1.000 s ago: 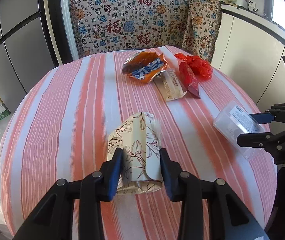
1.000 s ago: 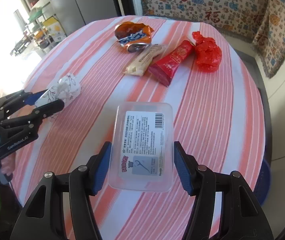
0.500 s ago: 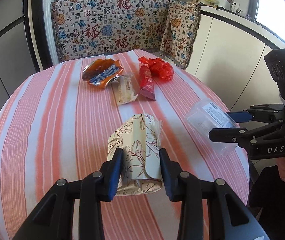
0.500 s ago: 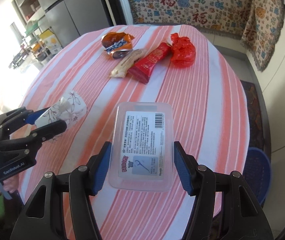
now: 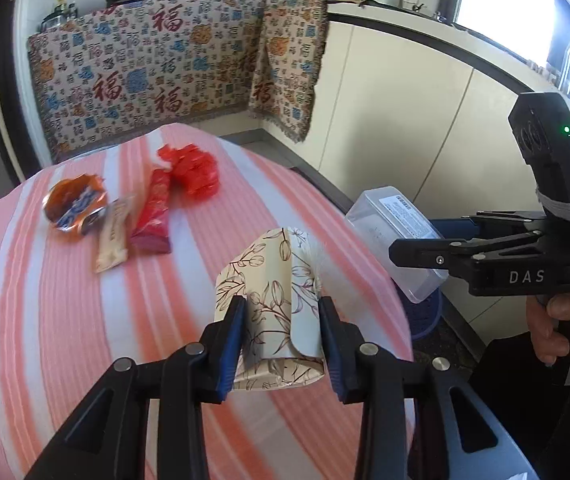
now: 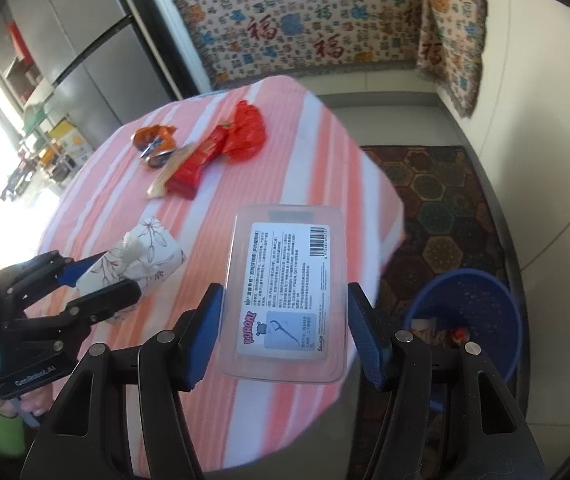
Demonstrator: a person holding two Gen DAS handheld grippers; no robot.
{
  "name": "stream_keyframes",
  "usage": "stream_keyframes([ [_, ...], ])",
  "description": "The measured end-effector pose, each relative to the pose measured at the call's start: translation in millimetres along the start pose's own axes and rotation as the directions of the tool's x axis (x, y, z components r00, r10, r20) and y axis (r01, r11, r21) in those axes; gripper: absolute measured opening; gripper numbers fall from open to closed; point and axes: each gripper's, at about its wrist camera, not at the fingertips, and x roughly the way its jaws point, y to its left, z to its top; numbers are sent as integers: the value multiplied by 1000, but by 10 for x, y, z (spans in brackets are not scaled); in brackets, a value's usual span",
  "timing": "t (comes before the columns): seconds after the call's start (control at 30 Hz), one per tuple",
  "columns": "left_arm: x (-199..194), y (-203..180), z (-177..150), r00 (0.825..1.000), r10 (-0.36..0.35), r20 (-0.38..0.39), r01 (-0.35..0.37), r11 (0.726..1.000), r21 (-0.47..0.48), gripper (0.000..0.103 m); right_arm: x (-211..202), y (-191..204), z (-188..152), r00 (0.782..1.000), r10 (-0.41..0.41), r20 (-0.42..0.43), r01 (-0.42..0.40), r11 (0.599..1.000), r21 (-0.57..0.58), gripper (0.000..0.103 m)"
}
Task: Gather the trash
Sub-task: 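Carry the paper bag and plastic box over the wastebasket and open both tools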
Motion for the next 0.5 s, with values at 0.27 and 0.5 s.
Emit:
stream_keyframes([
  [0.27, 573, -917, 394, 988, -149, -42, 151, 986, 69, 37, -338, -1083, -173, 991, -131, 5, 129, 980, 149, 62],
  [0.5, 1213, -1580, 561, 962, -242, -122, 253, 964, 78, 37, -336, -1782, -324, 982, -185, -20, 184, 952, 243, 62],
])
